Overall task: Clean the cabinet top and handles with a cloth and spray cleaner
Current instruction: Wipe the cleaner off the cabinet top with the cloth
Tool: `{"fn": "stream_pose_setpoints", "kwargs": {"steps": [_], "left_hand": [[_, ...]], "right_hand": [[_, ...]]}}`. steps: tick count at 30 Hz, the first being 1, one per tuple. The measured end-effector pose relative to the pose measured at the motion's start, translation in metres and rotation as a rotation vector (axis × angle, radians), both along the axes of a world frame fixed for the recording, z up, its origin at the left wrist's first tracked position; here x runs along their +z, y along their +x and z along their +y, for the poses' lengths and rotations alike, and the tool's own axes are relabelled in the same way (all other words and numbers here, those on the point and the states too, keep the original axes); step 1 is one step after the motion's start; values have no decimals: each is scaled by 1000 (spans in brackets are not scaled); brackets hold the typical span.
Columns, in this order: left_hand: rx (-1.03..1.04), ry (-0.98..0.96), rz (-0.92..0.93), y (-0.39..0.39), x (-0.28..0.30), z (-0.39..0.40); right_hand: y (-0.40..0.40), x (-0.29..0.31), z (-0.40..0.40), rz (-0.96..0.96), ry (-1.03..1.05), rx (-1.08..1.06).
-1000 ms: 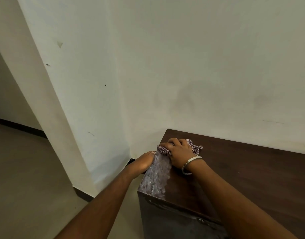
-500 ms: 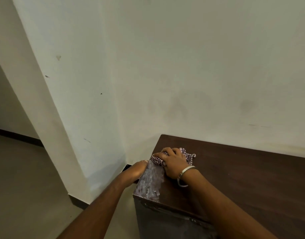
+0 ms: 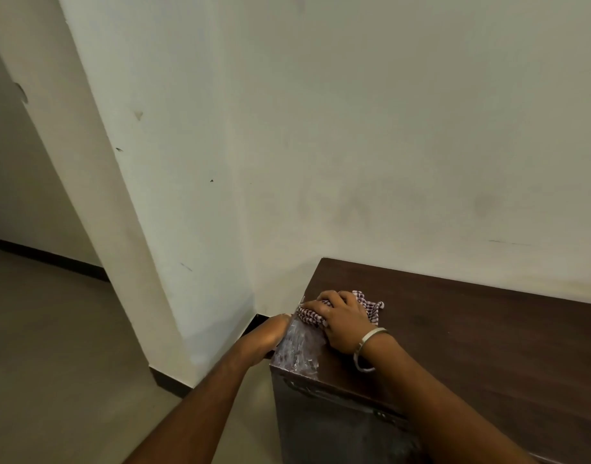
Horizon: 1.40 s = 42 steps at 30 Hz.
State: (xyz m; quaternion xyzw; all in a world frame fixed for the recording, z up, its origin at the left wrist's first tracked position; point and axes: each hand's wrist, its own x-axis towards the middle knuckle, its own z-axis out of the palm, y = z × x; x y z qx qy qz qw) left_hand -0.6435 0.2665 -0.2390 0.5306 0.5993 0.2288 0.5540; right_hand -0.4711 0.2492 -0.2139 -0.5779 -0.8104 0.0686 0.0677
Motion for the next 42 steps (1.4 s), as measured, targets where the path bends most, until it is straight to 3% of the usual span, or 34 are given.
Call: {"fn": "stream_pose_setpoints", "kwargs": {"steps": [8,16,22,42], "left_hand": [[11,-97,31,-10,-7,-7],[15,-99,43,-11,-3,-8],[7,-110,21,-12,-6,-7],[26,-135,-30,-15,-2,-24]], "right_hand": [[-5,8,14,-1,-28,-108],[-2,5,20,-47,-49,-11],[-18,10,37,-4,-71,-113],[-13,1,-3,18,-28,46]]}}
